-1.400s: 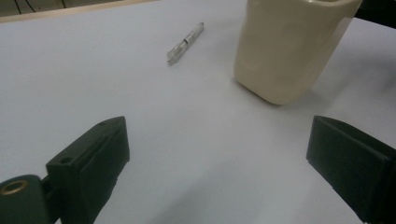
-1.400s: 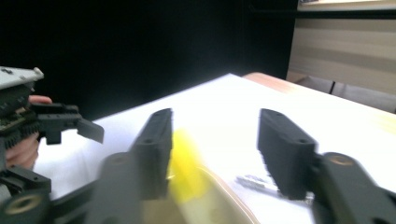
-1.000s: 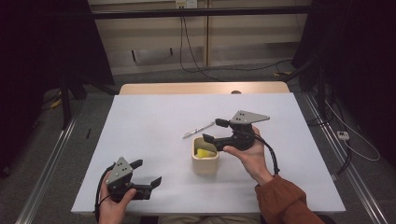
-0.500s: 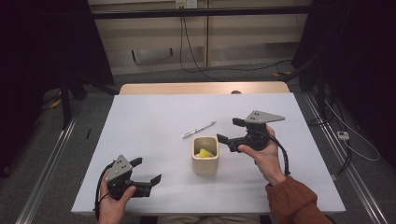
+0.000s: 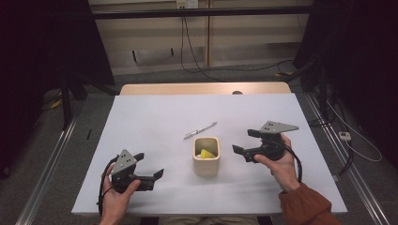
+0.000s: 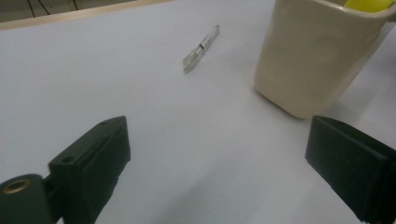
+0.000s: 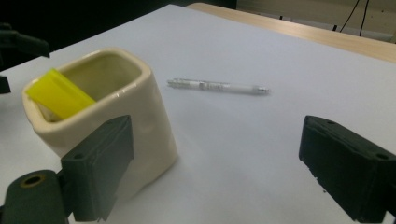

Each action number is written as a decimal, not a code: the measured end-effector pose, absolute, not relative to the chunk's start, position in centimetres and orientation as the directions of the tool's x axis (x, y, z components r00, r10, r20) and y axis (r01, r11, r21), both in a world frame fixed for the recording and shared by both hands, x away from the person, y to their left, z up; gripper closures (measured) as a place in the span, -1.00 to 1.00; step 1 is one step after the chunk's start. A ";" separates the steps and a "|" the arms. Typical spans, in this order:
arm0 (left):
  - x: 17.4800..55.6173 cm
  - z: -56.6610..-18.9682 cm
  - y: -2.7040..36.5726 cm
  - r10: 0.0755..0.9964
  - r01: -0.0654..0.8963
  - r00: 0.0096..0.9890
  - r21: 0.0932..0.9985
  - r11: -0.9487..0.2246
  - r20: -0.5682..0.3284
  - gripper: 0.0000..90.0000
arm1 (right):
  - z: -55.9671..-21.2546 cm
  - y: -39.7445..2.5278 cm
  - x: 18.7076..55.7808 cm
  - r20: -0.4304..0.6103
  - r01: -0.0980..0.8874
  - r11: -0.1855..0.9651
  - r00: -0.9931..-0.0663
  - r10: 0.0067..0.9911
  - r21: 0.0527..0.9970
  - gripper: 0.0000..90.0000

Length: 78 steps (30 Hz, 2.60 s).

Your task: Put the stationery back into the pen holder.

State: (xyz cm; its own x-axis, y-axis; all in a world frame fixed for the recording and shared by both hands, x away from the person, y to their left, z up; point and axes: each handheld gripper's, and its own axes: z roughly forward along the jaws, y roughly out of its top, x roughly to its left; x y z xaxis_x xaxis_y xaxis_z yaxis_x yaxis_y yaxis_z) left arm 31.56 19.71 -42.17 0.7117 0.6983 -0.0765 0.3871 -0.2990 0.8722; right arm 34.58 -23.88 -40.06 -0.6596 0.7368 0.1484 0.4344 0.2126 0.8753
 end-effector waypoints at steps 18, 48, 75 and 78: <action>35.9 -40.6 16.5 0.609 0.372 0.790 0.849 -0.375 -0.077 -0.79 | -42.2 -27.2 30.7 0.120 0.455 0.208 -0.592 0.797 0.866 -0.81; 46.0 -40.1 10.9 0.593 0.483 0.788 0.766 -0.425 -0.168 -0.80 | -43.7 -28.8 28.5 0.130 0.475 0.193 -0.566 0.814 0.858 -0.85; 50.7 -41.9 4.1 0.570 0.450 0.820 0.674 -0.586 -0.052 -0.68 | -43.9 -28.6 28.6 0.125 0.475 0.211 -0.582 0.804 0.854 -0.85; 51.0 -42.2 3.5 0.563 0.439 0.826 0.662 -0.608 -0.030 -0.62 | -43.9 -28.6 28.5 0.121 0.476 0.220 -0.587 0.801 0.852 -0.85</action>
State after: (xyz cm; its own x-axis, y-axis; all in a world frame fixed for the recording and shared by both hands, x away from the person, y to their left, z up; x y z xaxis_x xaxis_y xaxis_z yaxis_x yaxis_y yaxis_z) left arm 50.98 3.48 -42.19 0.8258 0.5632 -0.0299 0.4386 -0.6079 0.6619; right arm 28.54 -28.62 -43.92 -0.5866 0.8008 0.1213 0.4759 0.2196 0.8516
